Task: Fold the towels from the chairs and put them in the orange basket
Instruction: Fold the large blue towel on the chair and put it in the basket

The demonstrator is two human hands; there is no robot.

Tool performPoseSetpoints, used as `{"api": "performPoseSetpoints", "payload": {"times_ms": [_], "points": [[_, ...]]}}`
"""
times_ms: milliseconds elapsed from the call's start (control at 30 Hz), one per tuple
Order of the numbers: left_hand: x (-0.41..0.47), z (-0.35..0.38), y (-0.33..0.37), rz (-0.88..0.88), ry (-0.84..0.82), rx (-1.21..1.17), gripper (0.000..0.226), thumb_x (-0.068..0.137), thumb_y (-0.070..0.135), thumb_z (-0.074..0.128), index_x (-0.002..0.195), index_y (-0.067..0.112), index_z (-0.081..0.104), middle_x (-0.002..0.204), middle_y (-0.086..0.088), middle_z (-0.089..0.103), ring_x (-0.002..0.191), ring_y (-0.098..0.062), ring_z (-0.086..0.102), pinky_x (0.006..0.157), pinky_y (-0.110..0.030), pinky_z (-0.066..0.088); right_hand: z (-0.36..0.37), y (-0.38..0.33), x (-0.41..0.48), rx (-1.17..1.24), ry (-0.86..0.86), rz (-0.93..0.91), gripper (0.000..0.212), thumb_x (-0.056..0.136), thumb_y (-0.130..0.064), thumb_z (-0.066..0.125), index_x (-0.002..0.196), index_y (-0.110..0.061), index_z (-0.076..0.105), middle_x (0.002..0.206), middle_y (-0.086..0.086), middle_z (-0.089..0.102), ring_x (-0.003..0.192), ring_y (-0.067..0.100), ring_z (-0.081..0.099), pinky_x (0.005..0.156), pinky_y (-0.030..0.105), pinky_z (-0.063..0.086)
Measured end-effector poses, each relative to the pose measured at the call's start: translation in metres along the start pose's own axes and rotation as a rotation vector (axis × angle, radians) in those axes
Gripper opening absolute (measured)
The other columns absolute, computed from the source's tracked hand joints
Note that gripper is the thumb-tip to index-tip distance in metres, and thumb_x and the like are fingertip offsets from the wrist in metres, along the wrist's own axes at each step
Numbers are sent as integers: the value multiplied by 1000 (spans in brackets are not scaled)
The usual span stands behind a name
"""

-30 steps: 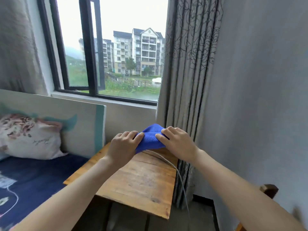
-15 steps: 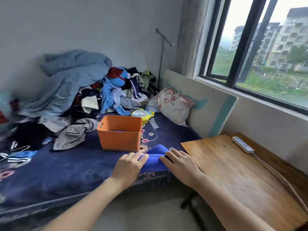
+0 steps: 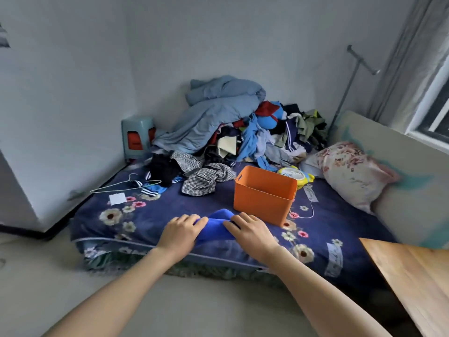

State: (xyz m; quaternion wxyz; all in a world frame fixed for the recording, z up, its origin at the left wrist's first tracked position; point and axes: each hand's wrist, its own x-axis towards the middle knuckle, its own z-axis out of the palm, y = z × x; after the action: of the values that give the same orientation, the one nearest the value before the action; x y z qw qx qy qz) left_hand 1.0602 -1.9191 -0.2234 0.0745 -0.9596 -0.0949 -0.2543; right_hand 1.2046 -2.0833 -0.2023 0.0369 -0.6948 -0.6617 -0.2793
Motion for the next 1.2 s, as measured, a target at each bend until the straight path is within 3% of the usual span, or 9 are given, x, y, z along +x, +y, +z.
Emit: {"api": "performPoseSetpoints", "payload": {"times_ms": [233,467,800,1033,1200], "points": [[-8,18,-83,-42,-57,-8,83,29,17,88,100,19,45,75,2,67,53,-19,62,43,-24,48,45,-24,72,21,48,-44,50,45,-11,77,92,-16,65,75,-2,60,59,19,54,47,25,42],[17,79,-77,43,-176,-212,88,17,21,86,96,23,45,70,7,66,47,-15,59,41,-16,43,81,-6,51,-15,-35,25,36,49,-15,78,83,-20,67,69,-4,57,55,16,51,46,23,39],[169,171,-21,288,-189,-215,82,24,21,82,97,23,44,67,10,63,48,-12,57,40,-16,39,122,140,5,-98,-91,139,43,46,-17,79,88,-20,68,72,-5,60,57,14,54,48,22,45],[282,217,-21,245,-180,-197,83,24,15,84,97,24,45,70,10,64,50,-13,59,40,-18,41,169,250,31,-58,-13,178,44,47,-18,81,88,-19,65,72,-3,61,59,17,57,50,22,42],[313,255,-17,204,-296,-273,91,19,22,88,100,24,48,76,11,67,54,-11,62,42,-16,44,201,287,31,-23,-36,203,47,49,-16,74,93,-19,58,72,-4,59,60,16,54,54,23,36]]}}
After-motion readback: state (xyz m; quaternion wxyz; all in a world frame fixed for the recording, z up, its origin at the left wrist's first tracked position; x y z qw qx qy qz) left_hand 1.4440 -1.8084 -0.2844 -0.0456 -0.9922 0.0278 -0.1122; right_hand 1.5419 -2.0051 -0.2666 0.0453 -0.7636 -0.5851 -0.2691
